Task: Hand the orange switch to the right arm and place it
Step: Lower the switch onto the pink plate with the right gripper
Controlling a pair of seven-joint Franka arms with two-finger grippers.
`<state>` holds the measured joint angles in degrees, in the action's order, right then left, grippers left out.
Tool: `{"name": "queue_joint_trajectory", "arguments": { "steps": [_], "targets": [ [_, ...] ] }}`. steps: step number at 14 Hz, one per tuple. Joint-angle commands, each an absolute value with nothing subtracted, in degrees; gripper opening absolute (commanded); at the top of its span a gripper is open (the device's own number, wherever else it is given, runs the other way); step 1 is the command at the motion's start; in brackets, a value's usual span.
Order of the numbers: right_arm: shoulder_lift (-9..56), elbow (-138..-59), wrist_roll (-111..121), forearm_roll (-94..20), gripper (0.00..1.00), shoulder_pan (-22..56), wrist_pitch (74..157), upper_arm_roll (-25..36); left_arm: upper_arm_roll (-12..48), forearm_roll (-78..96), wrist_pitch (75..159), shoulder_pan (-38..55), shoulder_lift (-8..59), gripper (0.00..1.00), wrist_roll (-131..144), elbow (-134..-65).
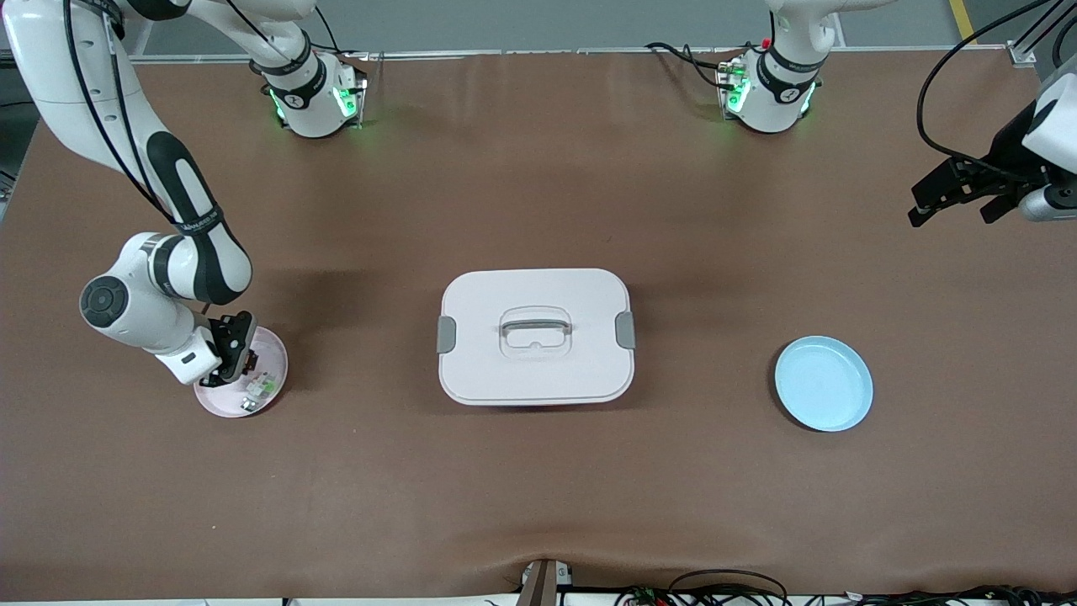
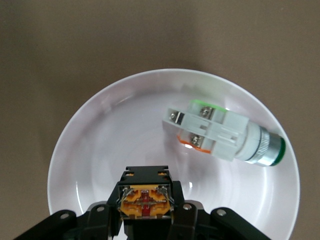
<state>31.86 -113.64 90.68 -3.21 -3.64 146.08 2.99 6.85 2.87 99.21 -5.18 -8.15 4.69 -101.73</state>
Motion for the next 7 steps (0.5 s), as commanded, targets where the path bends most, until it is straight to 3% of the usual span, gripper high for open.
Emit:
{"name": "queue_joint_trajectory", "arguments": {
  "steps": [1, 5, 7],
  "targets": [
    [33.0, -111.7, 92.1, -4.6, 0.99, -4.9, 145.5, 2.2, 7.3, 1.8, 97.7, -4.8, -7.5, 1.00, 5.0, -100.1],
    [32.9, -111.5, 91.8, -5.2, 1.00, -4.8, 144.2, 2.2, 7.4, 1.8, 97.3, -4.6, -7.4, 1.00, 5.2, -99.4],
    [32.2, -109.7, 91.7, -5.7, 1.00, -4.9, 138.9, 2.3, 7.4, 1.8, 97.4, -4.7, -7.4, 1.00, 5.2, -99.2]
  ]
}}
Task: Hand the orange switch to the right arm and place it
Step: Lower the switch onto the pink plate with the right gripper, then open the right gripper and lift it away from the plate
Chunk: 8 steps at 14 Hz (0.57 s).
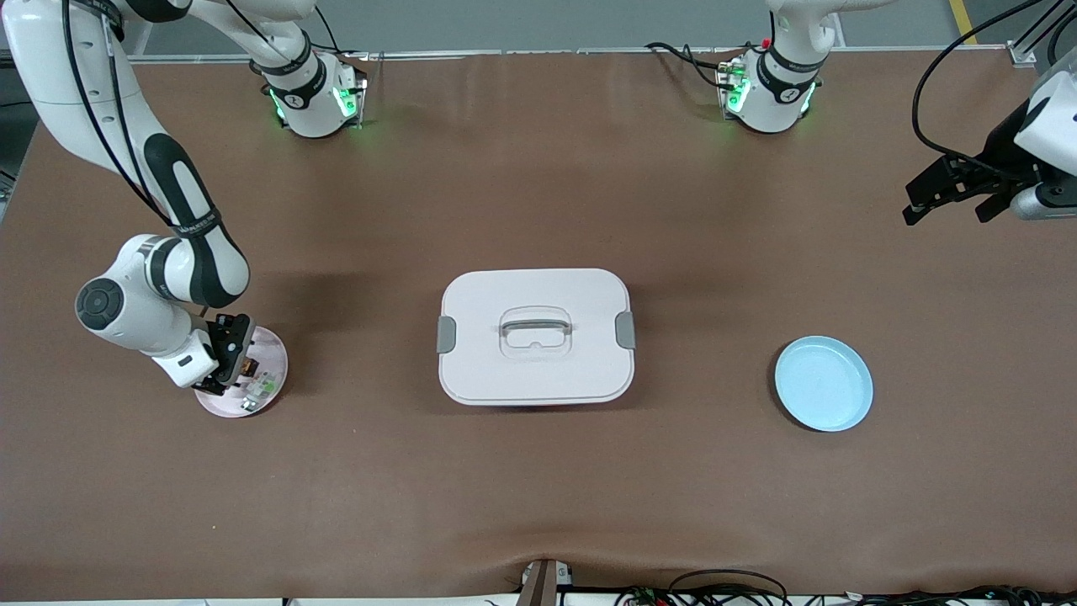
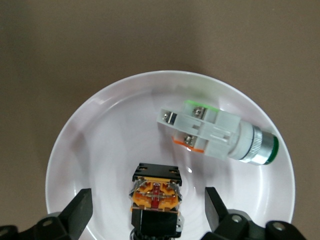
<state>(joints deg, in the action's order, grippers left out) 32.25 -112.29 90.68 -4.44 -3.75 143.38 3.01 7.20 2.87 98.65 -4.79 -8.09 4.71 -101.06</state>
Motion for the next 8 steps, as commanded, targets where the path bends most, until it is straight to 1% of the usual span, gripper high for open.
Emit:
{"name": "queue_joint_trajectory", "arguments": {
  "steps": [1, 4, 5, 6, 8],
  "targets": [
    [31.6, -108.0, 91.5, -6.4, 1.00, -4.9, 135.5, 2.4, 7.4, 1.8, 97.4, -4.6, -7.4, 1.00, 5.2, -99.1],
    [31.3, -100.6, 89.0, -7.2, 1.00, -5.4, 123.4, 2.6, 7.9, 1.7, 97.4, -4.6, -7.3, 1.00, 5.2, -98.6],
    [31.1, -98.7, 87.8, -7.1, 1.00, -5.4, 120.7, 2.7, 7.9, 1.7, 97.4, -4.6, -7.4, 1.00, 5.2, -98.5],
    [30.8, -97.7, 86.0, -6.9, 1.00, -5.5, 118.8, 2.8, 8.0, 1.7, 97.4, -4.7, -7.4, 1.00, 5.3, -98.5],
    [28.1, -97.4, 81.4, -6.2, 1.00, -5.7, 117.1, 3.0, 8.1, 1.7, 97.4, -4.8, -7.4, 1.00, 5.2, -98.5]
  ]
}}
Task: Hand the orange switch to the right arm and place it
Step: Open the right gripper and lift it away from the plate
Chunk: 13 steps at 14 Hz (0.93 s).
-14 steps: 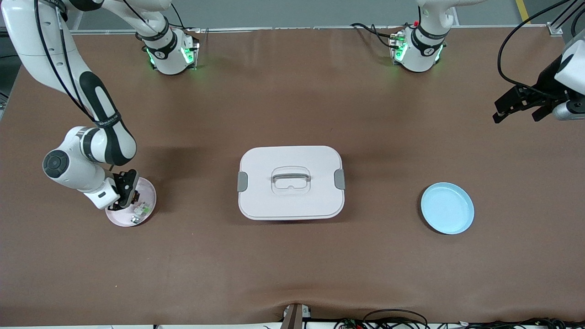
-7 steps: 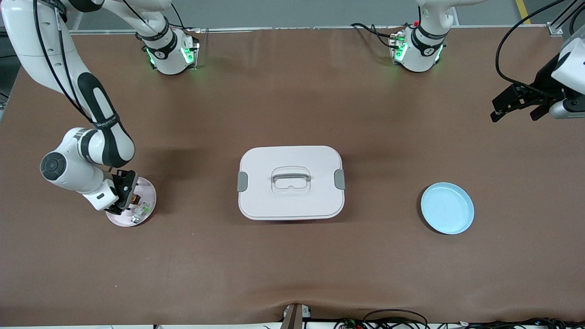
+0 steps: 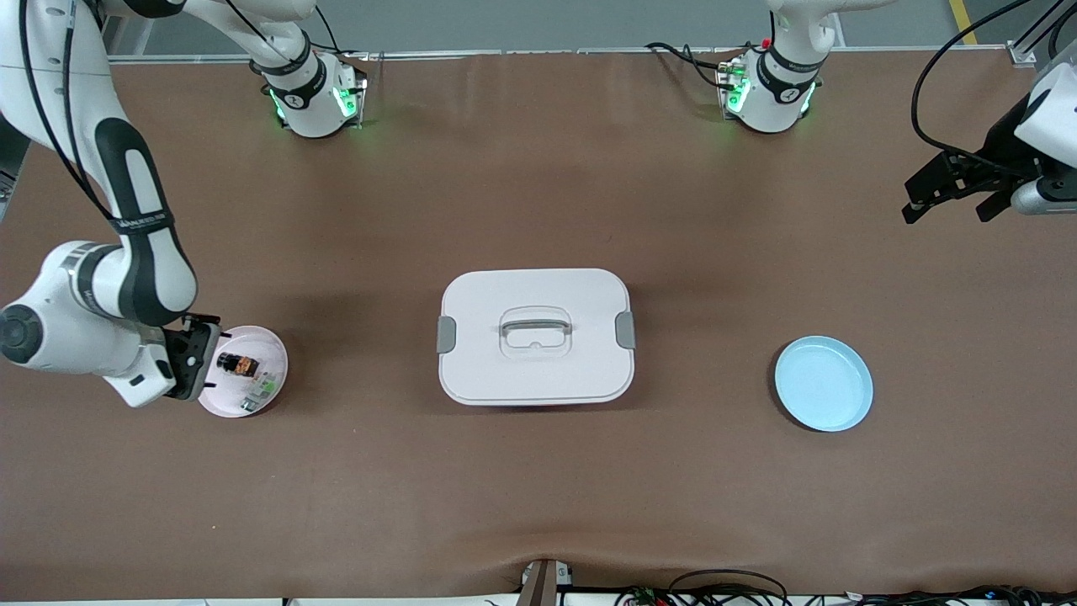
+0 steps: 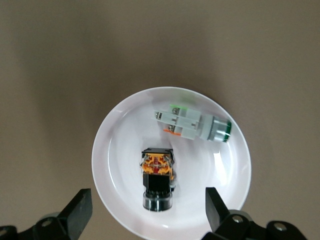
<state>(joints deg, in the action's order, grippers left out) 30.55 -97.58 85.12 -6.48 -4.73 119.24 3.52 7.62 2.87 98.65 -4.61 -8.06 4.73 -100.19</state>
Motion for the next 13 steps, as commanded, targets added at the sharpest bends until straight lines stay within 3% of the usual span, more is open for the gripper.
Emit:
{"name": "queue_joint_trajectory", "arguments": {
  "steps": [1, 7, 13],
  "targets": [
    [26.7, -97.3, 79.6, -6.2, 1.00, -5.7, 115.9, 3.8, 8.2, 1.8, 97.4, -4.8, -7.4, 1.00, 5.2, -98.2],
    [22.3, -88.8, 67.3, -5.1, 1.00, -5.7, 102.1, 7.5, 9.0, 1.8, 97.2, -4.8, -7.4, 1.00, 5.3, -97.9],
    [15.7, -88.5, 46.7, -2.7, 1.00, -5.3, 97.2, 7.8, 8.4, 1.8, 97.1, -4.0, -7.5, 1.00, 5.3, -97.7]
  ]
}}
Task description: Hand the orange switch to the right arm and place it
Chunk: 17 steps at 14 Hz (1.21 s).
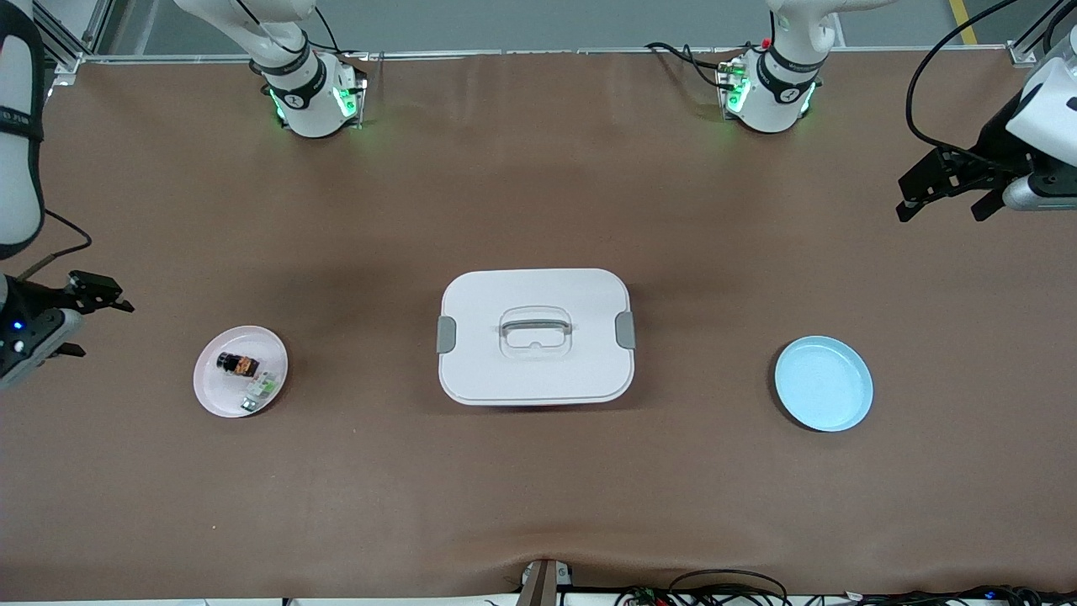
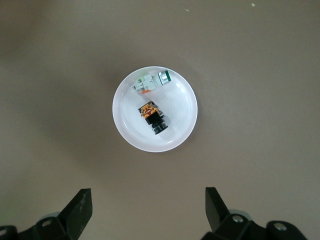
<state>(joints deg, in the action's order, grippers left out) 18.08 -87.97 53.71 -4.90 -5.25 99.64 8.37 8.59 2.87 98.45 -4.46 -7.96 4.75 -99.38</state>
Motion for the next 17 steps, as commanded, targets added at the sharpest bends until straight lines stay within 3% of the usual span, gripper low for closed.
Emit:
{"name": "queue_joint_trajectory", "arguments": {
  "steps": [1, 5, 8, 17],
  "targets": [
    [14.9, -88.4, 45.1, -0.9, 1.00, -4.8, 96.5, 7.7, 8.3, 1.8, 97.1, -3.9, -7.5, 1.00, 5.3, -97.8],
    [13.4, -87.6, 29.9, -0.3, 1.00, -4.7, 90.1, 7.8, 6.2, 1.8, 97.1, -1.5, -7.5, 1.00, 5.4, -97.7],
    [13.9, -81.6, 8.9, -0.9, 1.00, -5.3, 83.5, 7.8, 4.7, 1.8, 97.1, -0.5, -7.4, 1.00, 5.3, -97.8],
    [12.0, -78.7, 7.1, -5.0, 1.00, -5.8, 83.6, 7.8, 1.4, 1.8, 94.3, -0.4, -7.8, 1.00, 2.3, -94.5]
  ]
}}
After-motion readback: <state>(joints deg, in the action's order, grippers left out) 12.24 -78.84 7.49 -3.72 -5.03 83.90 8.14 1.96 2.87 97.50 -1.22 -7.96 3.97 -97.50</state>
